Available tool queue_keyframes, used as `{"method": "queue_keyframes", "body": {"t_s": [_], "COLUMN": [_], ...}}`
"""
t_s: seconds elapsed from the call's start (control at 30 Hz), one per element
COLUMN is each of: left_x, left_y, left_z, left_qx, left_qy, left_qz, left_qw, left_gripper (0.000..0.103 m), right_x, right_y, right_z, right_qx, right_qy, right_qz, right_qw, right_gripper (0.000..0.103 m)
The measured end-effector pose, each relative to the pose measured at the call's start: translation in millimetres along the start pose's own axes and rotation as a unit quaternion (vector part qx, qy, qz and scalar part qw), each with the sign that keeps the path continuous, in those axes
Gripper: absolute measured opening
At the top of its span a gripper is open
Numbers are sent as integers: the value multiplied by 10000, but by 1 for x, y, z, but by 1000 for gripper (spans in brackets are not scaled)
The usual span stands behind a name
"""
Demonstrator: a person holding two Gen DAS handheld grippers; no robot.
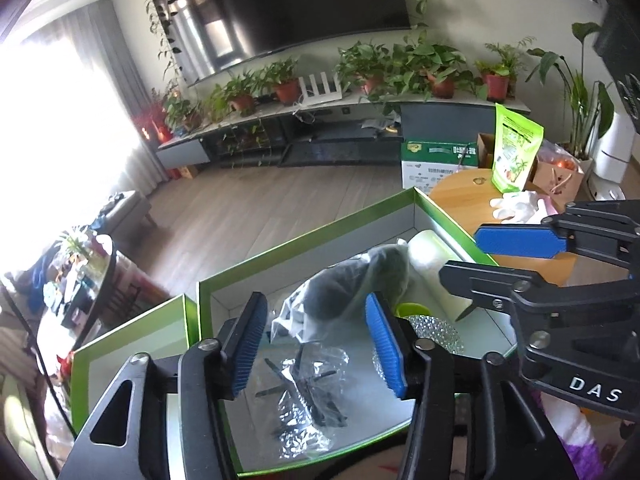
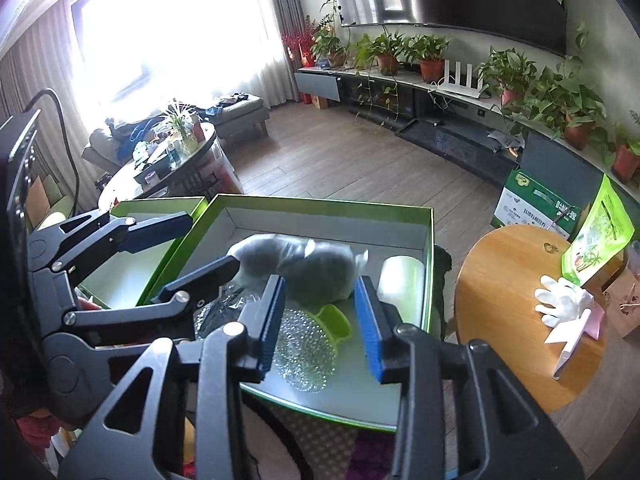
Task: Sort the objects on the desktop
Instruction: 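Lower the foil bag into the box and open both grippers, then raise both grippers away from the box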
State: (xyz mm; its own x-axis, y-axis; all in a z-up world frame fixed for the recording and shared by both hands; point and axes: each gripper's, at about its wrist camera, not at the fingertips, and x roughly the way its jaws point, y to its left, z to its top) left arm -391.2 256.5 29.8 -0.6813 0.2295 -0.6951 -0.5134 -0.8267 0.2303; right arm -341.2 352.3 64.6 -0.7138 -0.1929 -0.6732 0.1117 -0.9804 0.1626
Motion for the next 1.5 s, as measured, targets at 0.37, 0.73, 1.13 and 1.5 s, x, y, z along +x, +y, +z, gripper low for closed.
{"method": "queue_keyframes", "body": {"t_s": [0.37, 0.73, 1.13, 1.5], "left_x": [-26, -64, -90, -96], "left_y": [8, 9, 9, 10], "left_z": [-8, -29, -47, -50], "left_qx": [-247, -589, -941, -974], "left_qy": [37, 103, 236, 144], "left_qz": [154, 169, 1, -61], "left_qw": [9996, 9981, 9953, 9951], "left_gripper": [66, 66, 66, 66], "right_x": [-24, -64, -87, -95], "right_y": [15, 32, 42, 47], "right_z": [-8, -28, -47, -49], "right_qx": [-122, -50, 276, 312], "right_qy": [48, 192, 460, 439], "right_qz": [-47, -219, -158, -201], "right_qw": [9999, 9996, 9984, 9983], "right_gripper": [42, 70, 89, 90]}}
